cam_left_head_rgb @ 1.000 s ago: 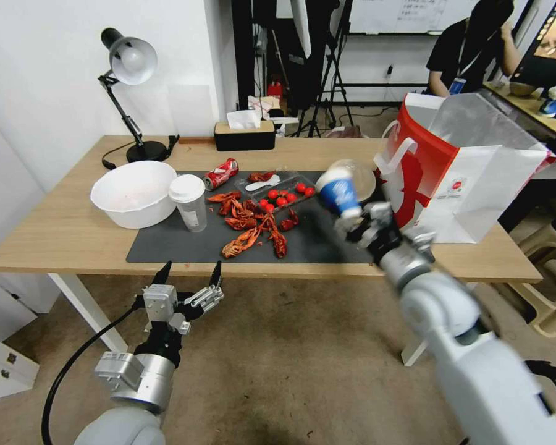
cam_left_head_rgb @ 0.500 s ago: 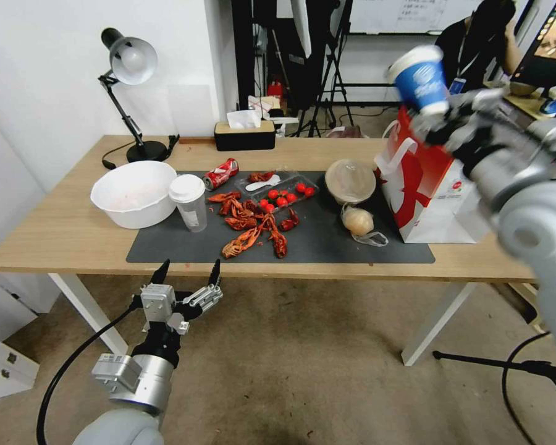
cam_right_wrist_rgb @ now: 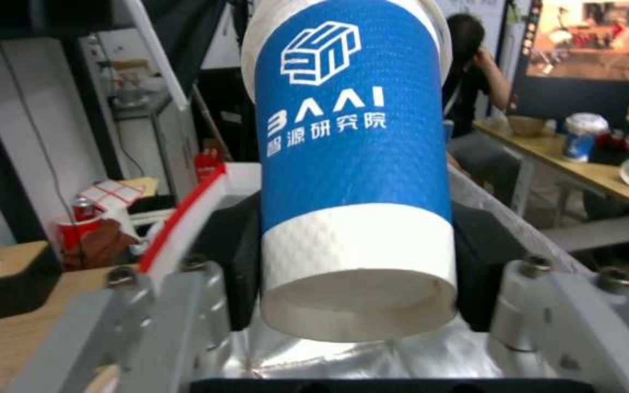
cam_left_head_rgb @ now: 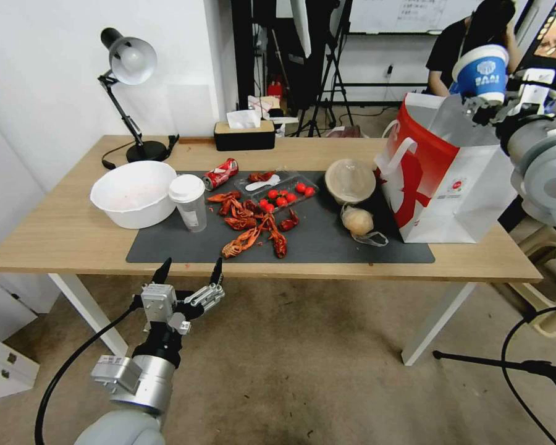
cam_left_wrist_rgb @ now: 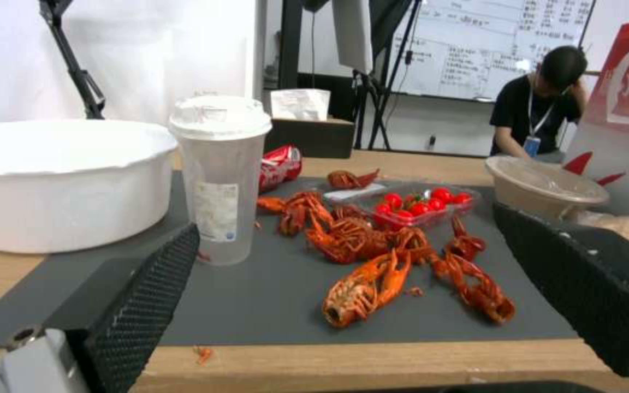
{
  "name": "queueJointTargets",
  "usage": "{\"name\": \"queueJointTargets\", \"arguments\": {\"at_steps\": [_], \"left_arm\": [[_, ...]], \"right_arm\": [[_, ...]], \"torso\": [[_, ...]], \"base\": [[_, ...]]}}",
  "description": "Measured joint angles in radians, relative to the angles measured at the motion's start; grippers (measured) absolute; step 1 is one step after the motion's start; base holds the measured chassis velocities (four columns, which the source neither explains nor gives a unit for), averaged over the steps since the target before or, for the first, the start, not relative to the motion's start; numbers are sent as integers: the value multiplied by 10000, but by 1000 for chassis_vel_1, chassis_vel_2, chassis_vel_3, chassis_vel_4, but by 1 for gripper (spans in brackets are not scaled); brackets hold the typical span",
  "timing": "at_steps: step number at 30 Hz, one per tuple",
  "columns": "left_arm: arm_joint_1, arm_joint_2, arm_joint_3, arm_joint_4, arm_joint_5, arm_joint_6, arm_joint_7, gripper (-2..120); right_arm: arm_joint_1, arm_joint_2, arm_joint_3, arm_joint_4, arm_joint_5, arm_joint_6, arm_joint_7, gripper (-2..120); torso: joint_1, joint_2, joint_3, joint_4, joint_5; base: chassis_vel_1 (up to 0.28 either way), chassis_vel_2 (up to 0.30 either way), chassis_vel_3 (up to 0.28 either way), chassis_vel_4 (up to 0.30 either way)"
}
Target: Pick up the trash from the table and place it into the takeout bag.
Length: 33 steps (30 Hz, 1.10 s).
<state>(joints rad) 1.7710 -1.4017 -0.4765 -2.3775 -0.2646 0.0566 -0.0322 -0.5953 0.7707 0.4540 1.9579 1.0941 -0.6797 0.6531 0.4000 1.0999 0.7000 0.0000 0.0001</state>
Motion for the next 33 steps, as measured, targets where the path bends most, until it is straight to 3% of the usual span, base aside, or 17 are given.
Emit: {"name": "queueJointTargets", "arguments": {"at_steps": [4,6,13,26,33], "left_arm": [[12,-5,-21,-5,0,32,6,100],[20,-8,-20,-12,0,41,12,100],[-2,-92,-51,-42,-72,107,0,100],[38,-31,-31,-69,-69,65,-2,100],[25,18,-60,-63,-72,-26,-4,100]], "right_arm": [[-26,1,1,-47,191,-33,236,64],[-97,-14,13,-49,234,-78,260,77],[-154,-49,33,56,205,-155,192,98],[-352,-30,70,515,170,84,-282,100],[-1411,-104,218,1618,-472,1300,-2202,100]], "torso": [[0,0,0,0,-1],[0,0,0,0,-2],[0,1,-1,0,-1],[0,1,-1,0,-1],[0,2,-1,1,-3]], "base": [[0,0,0,0],[0,0,0,0],[0,0,0,0],[0,0,0,0],[0,0,0,0]]}}
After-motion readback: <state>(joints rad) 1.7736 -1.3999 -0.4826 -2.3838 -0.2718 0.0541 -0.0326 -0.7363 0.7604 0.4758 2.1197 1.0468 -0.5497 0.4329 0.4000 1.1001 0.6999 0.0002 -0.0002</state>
